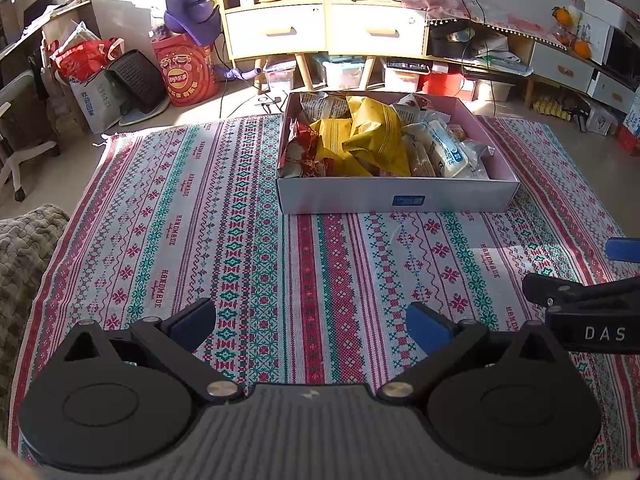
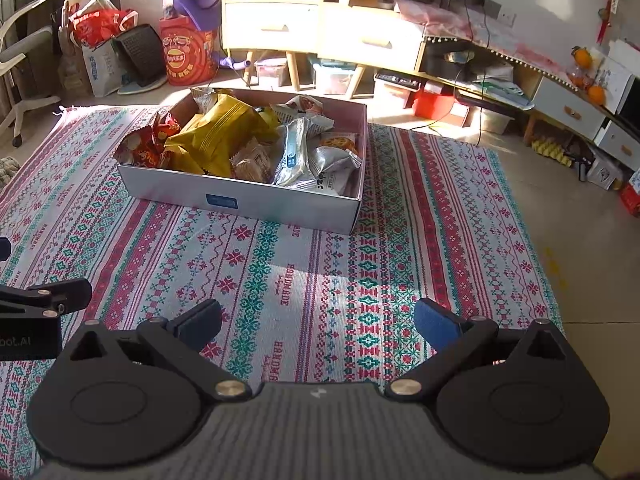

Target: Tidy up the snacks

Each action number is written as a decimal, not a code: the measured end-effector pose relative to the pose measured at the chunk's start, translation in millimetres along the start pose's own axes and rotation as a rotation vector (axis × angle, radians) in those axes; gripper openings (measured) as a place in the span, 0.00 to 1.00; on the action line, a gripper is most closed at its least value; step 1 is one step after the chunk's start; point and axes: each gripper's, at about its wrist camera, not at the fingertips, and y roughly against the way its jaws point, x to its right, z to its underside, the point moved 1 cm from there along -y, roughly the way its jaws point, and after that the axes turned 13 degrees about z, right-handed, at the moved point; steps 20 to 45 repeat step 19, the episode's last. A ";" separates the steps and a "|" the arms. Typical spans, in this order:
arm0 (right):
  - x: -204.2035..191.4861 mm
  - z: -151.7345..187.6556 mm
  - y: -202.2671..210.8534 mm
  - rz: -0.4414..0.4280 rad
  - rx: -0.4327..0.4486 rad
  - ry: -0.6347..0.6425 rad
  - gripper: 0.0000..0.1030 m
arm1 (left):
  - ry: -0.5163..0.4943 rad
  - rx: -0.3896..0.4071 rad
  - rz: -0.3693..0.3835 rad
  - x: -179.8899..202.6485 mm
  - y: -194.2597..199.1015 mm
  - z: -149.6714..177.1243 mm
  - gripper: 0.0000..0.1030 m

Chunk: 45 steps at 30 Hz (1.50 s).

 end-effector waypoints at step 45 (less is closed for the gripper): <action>-2.0 2.3 -2.2 0.007 -0.002 -0.009 1.00 | 0.002 -0.010 -0.003 -1.7 -0.6 4.8 1.00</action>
